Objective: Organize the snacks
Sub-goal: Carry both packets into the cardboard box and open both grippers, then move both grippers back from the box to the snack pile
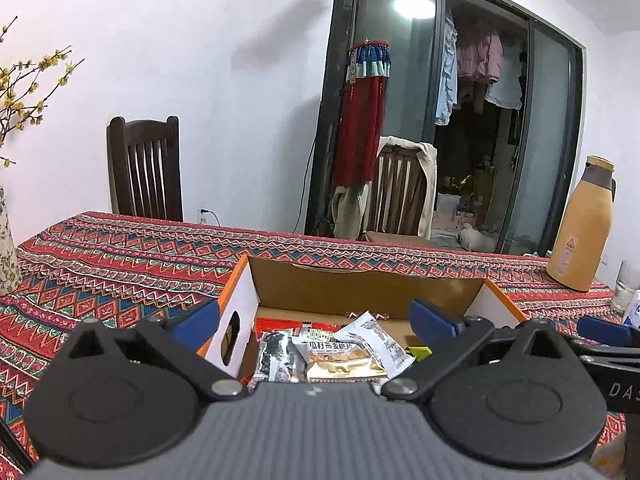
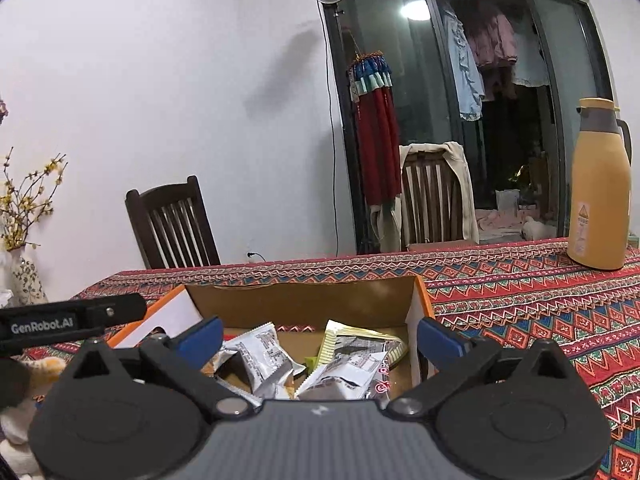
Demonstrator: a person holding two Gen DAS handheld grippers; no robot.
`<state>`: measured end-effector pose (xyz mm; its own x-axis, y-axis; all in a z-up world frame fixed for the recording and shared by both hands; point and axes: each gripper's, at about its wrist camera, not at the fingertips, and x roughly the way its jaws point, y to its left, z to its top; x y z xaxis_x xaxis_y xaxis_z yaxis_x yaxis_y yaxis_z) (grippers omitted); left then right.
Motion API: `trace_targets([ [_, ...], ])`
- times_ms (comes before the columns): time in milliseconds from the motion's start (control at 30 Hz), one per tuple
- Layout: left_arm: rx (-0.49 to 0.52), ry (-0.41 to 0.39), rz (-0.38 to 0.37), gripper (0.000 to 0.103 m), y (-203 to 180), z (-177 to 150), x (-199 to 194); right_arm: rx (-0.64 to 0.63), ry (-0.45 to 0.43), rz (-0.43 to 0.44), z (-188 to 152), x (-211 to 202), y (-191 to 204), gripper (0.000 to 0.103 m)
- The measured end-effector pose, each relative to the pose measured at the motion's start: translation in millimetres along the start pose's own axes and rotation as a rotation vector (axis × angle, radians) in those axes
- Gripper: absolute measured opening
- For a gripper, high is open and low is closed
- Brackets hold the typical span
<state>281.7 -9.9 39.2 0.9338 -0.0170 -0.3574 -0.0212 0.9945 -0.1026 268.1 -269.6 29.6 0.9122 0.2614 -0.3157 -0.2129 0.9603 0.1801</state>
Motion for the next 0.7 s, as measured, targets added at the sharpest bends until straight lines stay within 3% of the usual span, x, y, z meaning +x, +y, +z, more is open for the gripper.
trace_targets([
  [267, 0.003, -0.030, 0.007, 0.103, -3, 5, -9, -0.005, -0.012, -0.007, 3, -5, 1, 0.103],
  [467, 0.018, -0.084, 0.010, 0.103, -8, 20, -36, -0.028, -0.078, -0.007, 18, -24, 1, 0.103],
  [700, 0.028, -0.055, 0.062, 0.103, -4, 13, -52, -0.063, -0.093, -0.014, 23, -43, 11, 0.103],
])
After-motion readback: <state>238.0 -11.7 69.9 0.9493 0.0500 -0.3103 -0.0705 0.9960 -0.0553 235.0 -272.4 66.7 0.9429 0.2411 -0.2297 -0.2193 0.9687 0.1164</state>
